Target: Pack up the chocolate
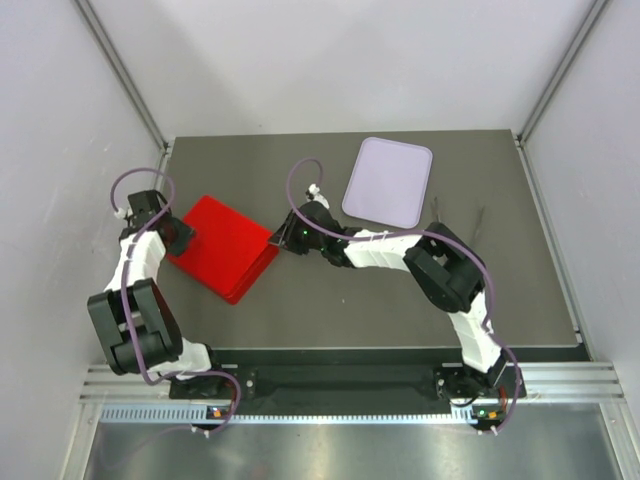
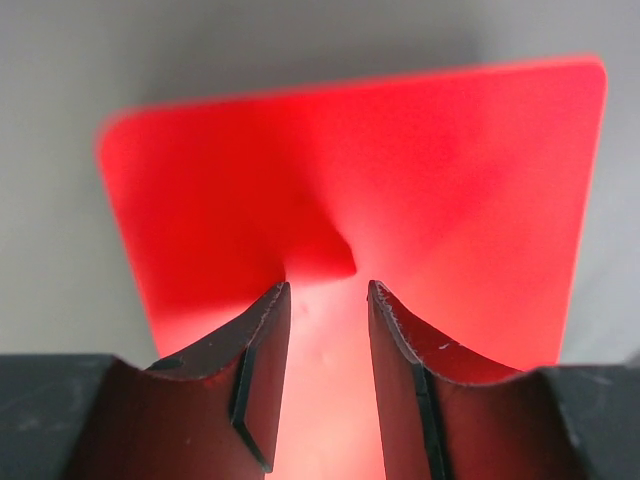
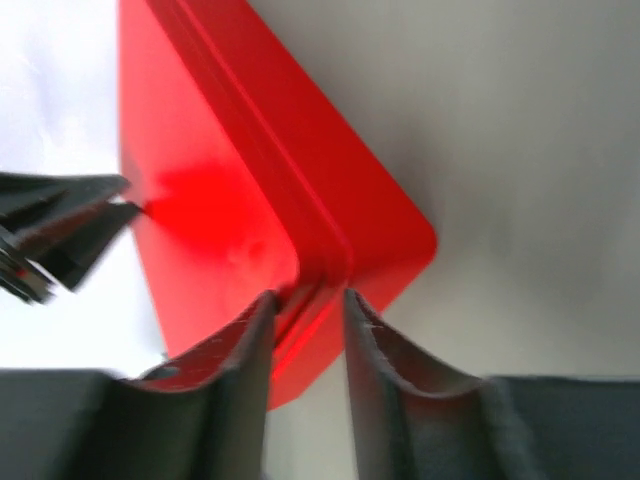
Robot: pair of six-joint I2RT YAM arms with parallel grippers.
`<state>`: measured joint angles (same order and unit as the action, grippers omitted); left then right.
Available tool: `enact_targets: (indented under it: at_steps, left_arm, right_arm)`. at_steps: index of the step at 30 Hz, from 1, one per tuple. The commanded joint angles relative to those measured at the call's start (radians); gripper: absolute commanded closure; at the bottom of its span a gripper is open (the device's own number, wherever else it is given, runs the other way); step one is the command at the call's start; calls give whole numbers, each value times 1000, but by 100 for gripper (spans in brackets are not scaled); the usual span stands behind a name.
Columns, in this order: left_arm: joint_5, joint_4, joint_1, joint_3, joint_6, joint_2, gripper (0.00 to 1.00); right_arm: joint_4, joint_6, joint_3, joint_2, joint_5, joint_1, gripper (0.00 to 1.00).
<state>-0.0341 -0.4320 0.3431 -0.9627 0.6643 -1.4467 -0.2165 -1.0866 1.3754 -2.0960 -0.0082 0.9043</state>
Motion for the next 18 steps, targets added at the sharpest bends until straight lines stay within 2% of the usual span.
enact_targets:
  at_steps: [1,4,8,12,16,18]
  left_arm:
    - [-107,-53,-19,59,30,31,58]
    - [-132,-66,-33,56,34,75,57]
    - [-101,-77,-32,10,14,91,55]
    - [-15,-90,-32,-94,-37,14,54]
    - [175,-115,-32,-267,-94,-84,54]
    - [201,-103,-30,-347,-129,-139,55]
  right_arm:
    - [11,-19,7,-36,42,16,72]
    - [46,-30,-35,-19,82,18,78]
    - [62,-13,-47,-1,117,16,80]
    - [57,19,-33,16,109,16,79]
    - [57,27,-24,19,97,15,76]
    - [43,22,-35,25,93,16,75]
